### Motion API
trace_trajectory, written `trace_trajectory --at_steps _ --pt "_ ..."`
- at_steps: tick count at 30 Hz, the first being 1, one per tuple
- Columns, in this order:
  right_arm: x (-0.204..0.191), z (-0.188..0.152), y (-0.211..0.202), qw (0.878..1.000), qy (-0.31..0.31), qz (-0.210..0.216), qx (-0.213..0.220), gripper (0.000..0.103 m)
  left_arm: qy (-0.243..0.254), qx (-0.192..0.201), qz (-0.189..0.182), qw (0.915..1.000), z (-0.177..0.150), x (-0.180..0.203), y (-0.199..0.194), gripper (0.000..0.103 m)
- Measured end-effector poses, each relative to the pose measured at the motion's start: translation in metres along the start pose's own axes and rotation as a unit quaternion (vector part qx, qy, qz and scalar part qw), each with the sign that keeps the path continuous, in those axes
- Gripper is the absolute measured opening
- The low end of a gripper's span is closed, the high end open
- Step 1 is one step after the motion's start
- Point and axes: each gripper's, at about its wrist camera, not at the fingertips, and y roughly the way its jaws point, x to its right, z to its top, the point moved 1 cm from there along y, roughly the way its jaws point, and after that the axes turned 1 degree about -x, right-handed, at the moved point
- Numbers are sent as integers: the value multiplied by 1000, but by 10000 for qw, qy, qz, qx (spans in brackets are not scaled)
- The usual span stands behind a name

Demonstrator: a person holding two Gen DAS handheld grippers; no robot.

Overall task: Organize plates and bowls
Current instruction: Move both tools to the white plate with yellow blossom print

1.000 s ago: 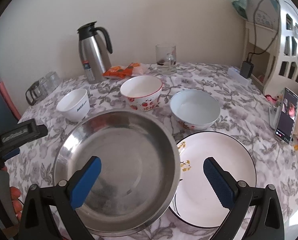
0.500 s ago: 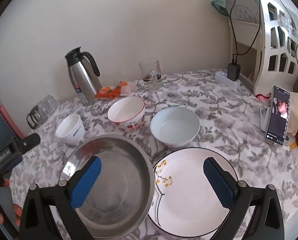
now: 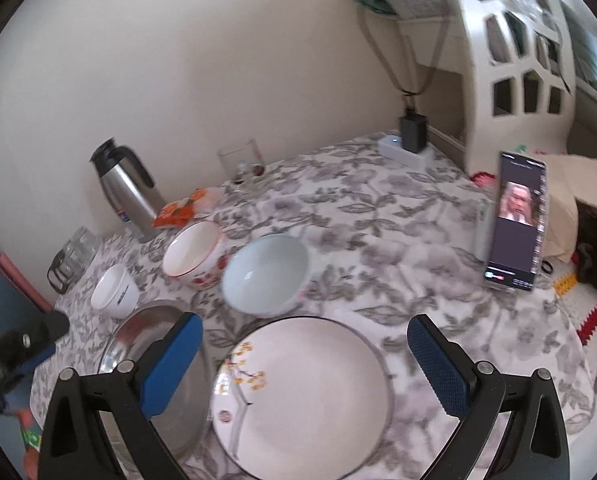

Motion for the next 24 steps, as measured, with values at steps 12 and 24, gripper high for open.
trace_trajectory --at_steps 12,24 --pt "57 -8 -3 9997 155 128 -123 103 287 -871 -539 9943 -63 80 25 103" --pt "77 -42 16 9980 275 274 -503 94 35 -1250 -405 9913 -104 93 43 97"
